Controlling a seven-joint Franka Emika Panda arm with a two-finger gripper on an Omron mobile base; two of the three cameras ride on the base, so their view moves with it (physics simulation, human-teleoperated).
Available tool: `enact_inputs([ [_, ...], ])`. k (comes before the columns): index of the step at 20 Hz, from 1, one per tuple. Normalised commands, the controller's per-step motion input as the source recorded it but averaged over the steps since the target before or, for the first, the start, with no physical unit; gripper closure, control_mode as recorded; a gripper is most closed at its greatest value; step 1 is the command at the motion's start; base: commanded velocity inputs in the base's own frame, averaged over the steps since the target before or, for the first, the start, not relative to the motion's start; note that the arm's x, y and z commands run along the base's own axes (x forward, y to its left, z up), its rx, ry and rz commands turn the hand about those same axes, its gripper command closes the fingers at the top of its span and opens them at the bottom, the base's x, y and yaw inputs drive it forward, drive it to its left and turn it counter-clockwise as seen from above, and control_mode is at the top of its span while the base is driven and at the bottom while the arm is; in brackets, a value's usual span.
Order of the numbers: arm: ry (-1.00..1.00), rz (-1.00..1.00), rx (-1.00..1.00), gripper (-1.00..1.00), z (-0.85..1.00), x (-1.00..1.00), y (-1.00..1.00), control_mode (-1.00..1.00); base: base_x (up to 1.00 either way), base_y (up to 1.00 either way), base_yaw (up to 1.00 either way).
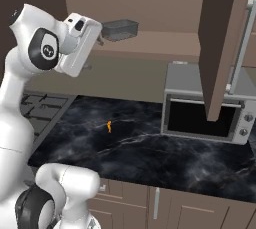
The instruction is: Retrieve the tupperware from the cabinet, then place the raw meat into the tupperware to avoid contamination.
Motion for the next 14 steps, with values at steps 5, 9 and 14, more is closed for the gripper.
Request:
enact_inputs([
  [5,-0.01,0.00,-0.02,-1.00,0.03,0.24,0.49,-1.00,0.00,0.00,0.00],
  [9,-0.02,0.01,-0.01,-1.00,0.01,0.30,0.47,-1.00,0.00,0.00,0.00],
  [14,-0.05,0.03,-0.01,-1.00,0.02,0.35,0.32,-1.00,0.00,0.00,0.00],
])
